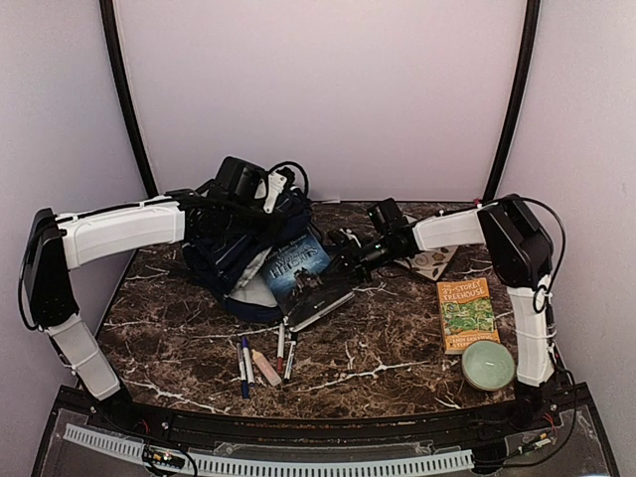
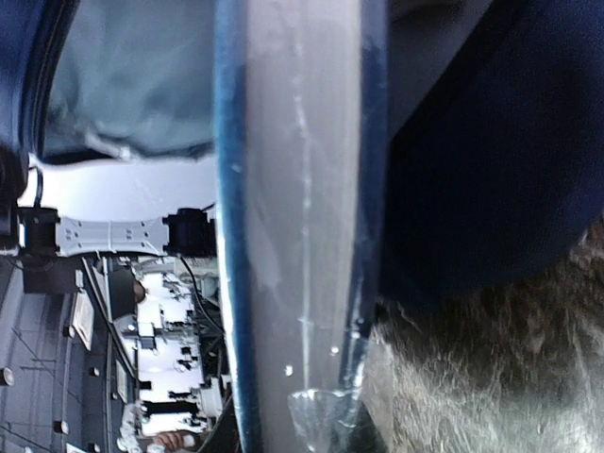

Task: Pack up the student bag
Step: Place the book in the largest pocket of the bag.

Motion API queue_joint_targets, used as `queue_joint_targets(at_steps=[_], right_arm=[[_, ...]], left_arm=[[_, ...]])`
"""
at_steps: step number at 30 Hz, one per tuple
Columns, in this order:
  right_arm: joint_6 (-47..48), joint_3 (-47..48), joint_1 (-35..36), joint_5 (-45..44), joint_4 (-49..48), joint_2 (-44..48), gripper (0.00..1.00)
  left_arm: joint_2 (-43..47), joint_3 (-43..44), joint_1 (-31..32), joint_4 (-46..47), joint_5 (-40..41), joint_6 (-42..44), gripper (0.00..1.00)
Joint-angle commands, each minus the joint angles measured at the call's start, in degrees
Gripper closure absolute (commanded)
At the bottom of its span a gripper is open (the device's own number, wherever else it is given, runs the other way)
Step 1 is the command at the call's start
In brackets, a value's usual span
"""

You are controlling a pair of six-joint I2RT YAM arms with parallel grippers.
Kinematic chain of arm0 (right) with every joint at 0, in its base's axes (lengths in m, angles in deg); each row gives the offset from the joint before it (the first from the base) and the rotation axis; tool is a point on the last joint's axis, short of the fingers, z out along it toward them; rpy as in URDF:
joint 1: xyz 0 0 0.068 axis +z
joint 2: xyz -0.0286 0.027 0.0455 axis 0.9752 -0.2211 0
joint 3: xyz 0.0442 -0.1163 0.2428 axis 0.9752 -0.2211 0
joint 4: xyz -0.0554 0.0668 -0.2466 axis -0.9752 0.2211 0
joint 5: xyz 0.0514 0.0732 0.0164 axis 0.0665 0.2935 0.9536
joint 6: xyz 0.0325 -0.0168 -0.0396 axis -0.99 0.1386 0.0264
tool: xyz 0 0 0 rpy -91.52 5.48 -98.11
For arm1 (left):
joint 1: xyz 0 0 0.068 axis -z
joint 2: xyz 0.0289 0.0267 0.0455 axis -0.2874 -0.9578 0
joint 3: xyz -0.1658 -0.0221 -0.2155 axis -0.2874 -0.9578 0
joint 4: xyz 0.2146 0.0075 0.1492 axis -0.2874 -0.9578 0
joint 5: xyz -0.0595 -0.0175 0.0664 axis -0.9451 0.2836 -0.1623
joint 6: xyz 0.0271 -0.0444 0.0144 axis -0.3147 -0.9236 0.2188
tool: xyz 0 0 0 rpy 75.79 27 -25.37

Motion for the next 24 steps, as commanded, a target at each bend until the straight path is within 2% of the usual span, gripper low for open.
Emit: queue_joint_targets(at_steps=[1, 5, 7, 18, 24], right_arm=[[-15.3, 4.9, 0.4, 3.6, -19.6, -2.9, 1.0], [-25.0, 9.3, 0.5, 0.4, -24.9, -8.6, 1.0], [-25.2, 11.4, 0.6, -2.4, -23.0, -10.3, 1.0], [-26.3, 20.3, 4.3, -3.6, -21.3, -17.0, 1.0], [-29.3, 21.3, 5.1, -7.4, -21.3, -19.3, 1.0]], left_arm=[[6.8, -0.6, 1.2, 6.1, -1.4, 0.4, 1.0], [8.3, -1.9, 1.6, 6.9, -2.0, -0.1, 1.0], [9.1, -2.6, 2.0, 7.5, -1.9, -0.4, 1.0], [11.8, -5.4, 3.0, 8.0, -3.7, 0.3, 1.0], [12.7, -5.9, 3.2, 7.2, -3.8, 0.7, 1.0]])
